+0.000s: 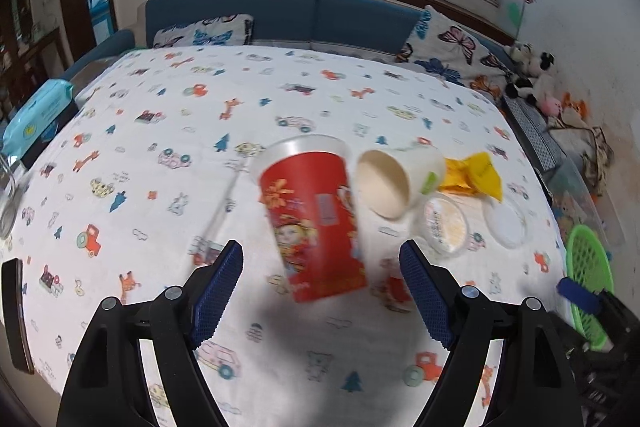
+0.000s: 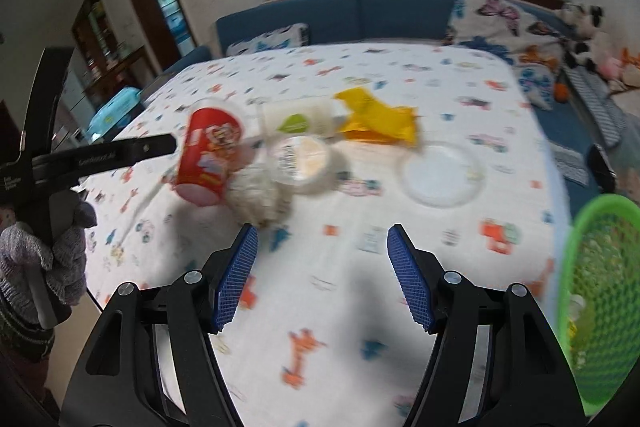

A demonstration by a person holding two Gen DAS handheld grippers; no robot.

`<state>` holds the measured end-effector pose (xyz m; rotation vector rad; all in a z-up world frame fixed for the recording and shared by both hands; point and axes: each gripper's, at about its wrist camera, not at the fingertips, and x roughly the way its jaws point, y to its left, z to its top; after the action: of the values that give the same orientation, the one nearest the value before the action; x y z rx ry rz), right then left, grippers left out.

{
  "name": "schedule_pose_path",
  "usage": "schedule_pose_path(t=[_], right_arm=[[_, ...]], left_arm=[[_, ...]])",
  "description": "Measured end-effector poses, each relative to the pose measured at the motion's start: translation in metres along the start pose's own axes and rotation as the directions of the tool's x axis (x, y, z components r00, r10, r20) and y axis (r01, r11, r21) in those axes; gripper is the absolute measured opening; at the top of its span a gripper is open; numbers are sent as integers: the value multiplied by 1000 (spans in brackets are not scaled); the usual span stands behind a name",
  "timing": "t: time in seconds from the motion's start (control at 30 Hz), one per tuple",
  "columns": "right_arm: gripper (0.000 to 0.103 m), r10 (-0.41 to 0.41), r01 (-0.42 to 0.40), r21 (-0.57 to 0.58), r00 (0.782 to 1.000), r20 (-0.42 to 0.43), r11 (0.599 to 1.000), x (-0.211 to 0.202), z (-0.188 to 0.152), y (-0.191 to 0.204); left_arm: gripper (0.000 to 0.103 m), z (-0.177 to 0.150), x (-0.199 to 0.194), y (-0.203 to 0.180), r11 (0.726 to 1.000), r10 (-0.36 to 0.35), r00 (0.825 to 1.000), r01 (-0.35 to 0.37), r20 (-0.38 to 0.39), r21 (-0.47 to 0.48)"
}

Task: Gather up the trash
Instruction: 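Grasp the red paper cup with the left gripper while the right gripper grasps the crumpled tissue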

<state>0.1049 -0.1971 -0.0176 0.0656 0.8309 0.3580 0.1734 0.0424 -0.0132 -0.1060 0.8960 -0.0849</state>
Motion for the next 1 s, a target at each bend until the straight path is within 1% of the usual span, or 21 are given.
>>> schedule_pose_path(t=[0.2,0.37,0.6,0.8,0.83,0.87,0.9,1.0], right_arm=[[64,57,-59,-28,998,-40,998,35,10,29],[64,73,-76,-36,995,-68,996,59,14,41],[64,79,-81,-18,992,-94,997,85,17,43],[64,84,-86,-14,990,-110,996,99,17,43],[62,83,-86,-15,990,-113,996,101,17,43],[59,84,-87,-14,990,-115,996,103,16,43],[57,86,-88,-14,989,-117,996,103,16,44],[54,91,-93,-10,989,-120,996,107,15,43]], left_arm=[[78,7,12,15,1000,0,1000,-1,-21,-19],[79,11,24,23,999,-17,999,15,-46,-33],[81,15,43,29,998,-34,996,30,-84,-53],[84,20,53,31,996,-54,993,47,-102,-73],[85,21,55,30,996,-56,993,49,-103,-72],[86,22,56,29,996,-57,993,50,-105,-71],[87,22,58,29,996,-57,993,49,-108,-72],[87,24,65,29,995,-60,991,50,-121,-83]])
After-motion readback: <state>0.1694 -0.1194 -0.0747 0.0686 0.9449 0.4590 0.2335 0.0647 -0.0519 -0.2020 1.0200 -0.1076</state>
